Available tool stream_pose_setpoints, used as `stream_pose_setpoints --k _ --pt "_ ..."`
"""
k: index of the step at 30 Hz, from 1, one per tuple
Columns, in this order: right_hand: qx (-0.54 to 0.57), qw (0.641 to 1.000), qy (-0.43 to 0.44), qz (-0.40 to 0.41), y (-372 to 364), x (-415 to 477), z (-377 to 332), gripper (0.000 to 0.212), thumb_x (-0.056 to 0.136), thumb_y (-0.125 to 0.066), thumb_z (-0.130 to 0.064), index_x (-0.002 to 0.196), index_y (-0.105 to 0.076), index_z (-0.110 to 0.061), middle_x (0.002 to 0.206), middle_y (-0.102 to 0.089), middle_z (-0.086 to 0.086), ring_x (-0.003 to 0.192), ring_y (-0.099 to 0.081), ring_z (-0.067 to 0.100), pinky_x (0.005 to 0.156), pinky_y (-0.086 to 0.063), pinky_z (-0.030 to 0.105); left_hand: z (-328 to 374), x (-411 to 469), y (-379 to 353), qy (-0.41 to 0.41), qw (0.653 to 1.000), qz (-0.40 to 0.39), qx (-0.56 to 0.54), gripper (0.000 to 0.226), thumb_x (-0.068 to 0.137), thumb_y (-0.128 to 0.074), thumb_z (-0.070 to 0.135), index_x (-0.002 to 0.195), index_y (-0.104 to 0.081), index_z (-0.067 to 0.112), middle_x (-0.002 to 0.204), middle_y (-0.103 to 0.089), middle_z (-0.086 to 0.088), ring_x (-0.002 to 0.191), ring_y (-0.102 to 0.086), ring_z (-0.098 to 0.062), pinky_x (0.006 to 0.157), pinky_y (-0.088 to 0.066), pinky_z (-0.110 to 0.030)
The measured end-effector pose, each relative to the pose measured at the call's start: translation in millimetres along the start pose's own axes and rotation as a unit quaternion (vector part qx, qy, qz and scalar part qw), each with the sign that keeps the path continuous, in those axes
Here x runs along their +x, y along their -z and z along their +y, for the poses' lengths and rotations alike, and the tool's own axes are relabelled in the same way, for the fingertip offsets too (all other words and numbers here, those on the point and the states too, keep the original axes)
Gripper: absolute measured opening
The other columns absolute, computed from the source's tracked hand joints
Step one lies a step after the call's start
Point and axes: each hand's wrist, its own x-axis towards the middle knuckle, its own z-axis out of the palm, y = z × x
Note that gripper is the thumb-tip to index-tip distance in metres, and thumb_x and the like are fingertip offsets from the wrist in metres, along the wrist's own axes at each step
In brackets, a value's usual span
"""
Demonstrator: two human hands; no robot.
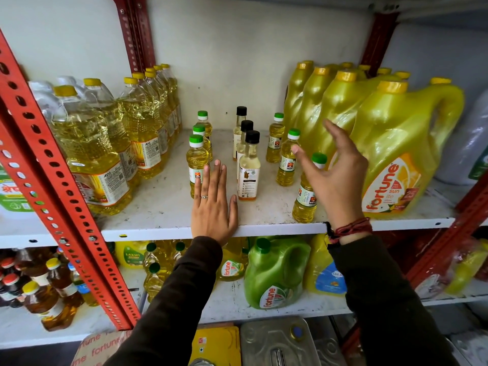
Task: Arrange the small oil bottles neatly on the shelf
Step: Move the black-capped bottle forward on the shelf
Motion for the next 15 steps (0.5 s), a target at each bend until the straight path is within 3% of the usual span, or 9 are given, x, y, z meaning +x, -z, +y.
stream_pose_setpoints --k 1,4,7,15 --pt "0.025 0.999 0.007 -0.027 -9 0 -7 0.07 0.083 -0.072 -0.056 0.14 -0.056 -0.019 0.142 -0.062 -0.001 0.129 -0.051 0.0 0.106 -0.038 0.006 0 0 0 0.0 1.0 0.003 -0.002 0.072 0.104 -0.027 0.042 0.165 -0.011 0.008 0.174 -0.005 -0.01 0.161 0.001 -0.025 0.13 0.007 -0.039" --pt "0.057 0.985 -0.038 -0.16 -43 1 -17 0.063 0.091 -0.068 -0.043 0.144 -0.051 -0.016 0.149 -0.056 0.003 0.137 -0.052 0.011 0.112 -0.047 0.03 -1 0 -1 0.005 1.0 0.009 -0.007 0.071 0.104 -0.027 0.04 0.165 -0.009 0.008 0.174 -0.003 -0.01 0.161 0.002 -0.024 0.13 0.006 -0.039" --pt "0.071 0.964 -0.103 -0.235 -75 3 -15 0.058 0.095 -0.067 -0.028 0.147 -0.047 -0.01 0.151 -0.053 0.008 0.141 -0.05 0.02 0.115 -0.042 0.031 -1 0 -1 0.001 1.0 0.012 -0.006 0.071 0.103 -0.028 0.038 0.165 -0.01 0.008 0.174 -0.003 -0.011 0.161 0.001 -0.024 0.131 0.006 -0.039" --pt "0.108 0.956 -0.155 -0.223 -112 11 -2 0.036 0.089 -0.074 -0.015 0.122 -0.065 -0.002 0.122 -0.072 0.015 0.114 -0.068 0.026 0.105 -0.053 0.045 -1 0 -2 -0.004 1.0 0.006 0.0 0.072 0.102 -0.029 0.039 0.164 -0.013 0.006 0.173 -0.005 -0.011 0.161 -0.003 -0.026 0.131 0.005 -0.04"
